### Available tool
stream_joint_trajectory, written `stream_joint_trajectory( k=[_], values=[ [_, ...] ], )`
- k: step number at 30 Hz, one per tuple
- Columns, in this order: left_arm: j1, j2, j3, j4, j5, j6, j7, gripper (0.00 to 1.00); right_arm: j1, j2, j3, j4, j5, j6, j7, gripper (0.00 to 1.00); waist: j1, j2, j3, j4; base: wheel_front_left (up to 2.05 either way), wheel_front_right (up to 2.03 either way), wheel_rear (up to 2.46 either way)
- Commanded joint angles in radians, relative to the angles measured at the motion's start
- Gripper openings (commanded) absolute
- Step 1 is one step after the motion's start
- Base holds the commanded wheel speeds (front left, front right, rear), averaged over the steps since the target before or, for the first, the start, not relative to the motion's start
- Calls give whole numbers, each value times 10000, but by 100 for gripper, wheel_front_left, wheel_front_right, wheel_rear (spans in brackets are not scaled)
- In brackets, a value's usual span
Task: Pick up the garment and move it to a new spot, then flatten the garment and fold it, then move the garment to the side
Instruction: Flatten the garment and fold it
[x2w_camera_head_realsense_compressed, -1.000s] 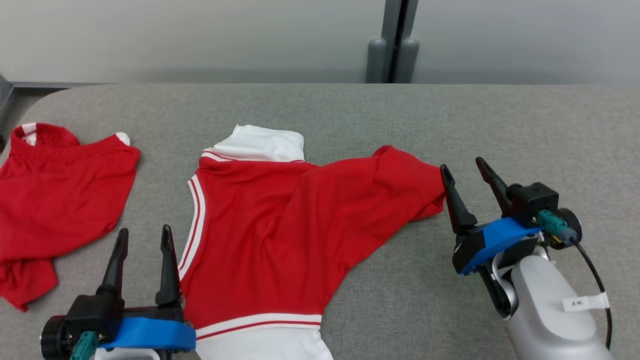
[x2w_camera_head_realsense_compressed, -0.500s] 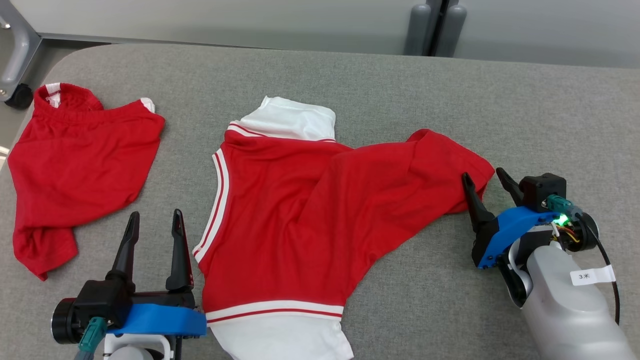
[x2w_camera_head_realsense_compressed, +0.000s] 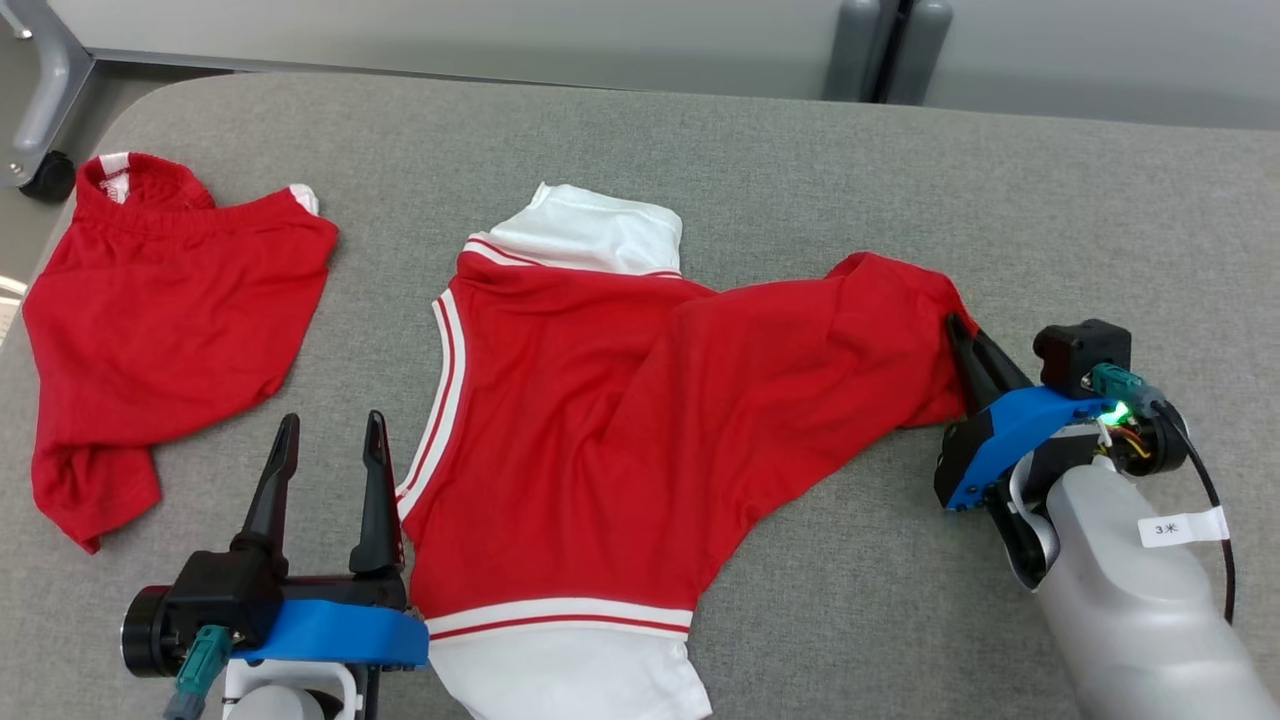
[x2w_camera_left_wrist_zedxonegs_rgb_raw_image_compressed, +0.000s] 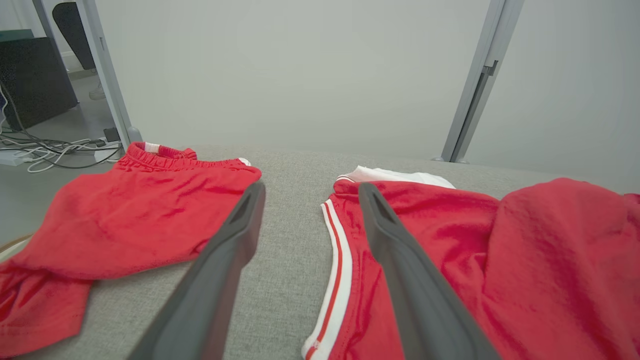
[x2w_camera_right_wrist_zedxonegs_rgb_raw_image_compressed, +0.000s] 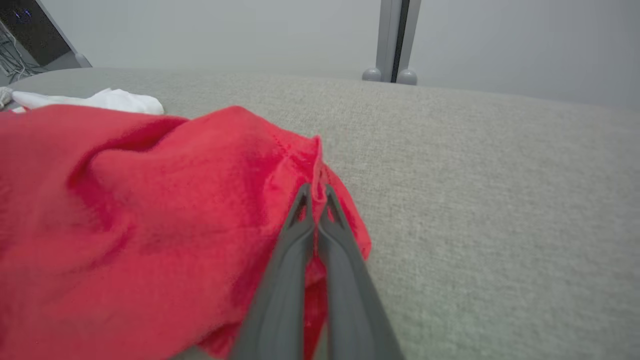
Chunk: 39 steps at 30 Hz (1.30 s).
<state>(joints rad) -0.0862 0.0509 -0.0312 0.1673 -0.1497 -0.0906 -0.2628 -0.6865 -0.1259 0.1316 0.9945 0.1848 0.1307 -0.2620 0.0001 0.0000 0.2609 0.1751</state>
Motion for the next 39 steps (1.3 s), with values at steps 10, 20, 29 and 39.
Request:
stream_joint_trajectory(
  k=[10, 20, 29, 39],
  values=[
    [428, -9, 201, 164, -140, 61, -29, 100, 1918, -2, 547, -2640, 1046, 1, -41, 0, -1, 0, -888, -860, 0, 0, 0],
    [989, -9, 503, 140, -123, 58, -29, 100, 4255, -67, 753, -4670, 1731, 1, -41, 0, -1, 0, -1604, -1837, 0, 0, 0],
    [972, -6, 585, 145, -158, 12, -29, 100, 6195, -285, 355, -5427, 2169, 1, -43, 0, -1, 0, -1652, -2248, 0, 0, 0],
    [950, -6, 594, 139, -136, -29, -29, 100, 7192, -429, -170, -5076, 2237, 1, 106, 97, -1, 0, -1552, -2303, 0, 0, 0]
  ],
)
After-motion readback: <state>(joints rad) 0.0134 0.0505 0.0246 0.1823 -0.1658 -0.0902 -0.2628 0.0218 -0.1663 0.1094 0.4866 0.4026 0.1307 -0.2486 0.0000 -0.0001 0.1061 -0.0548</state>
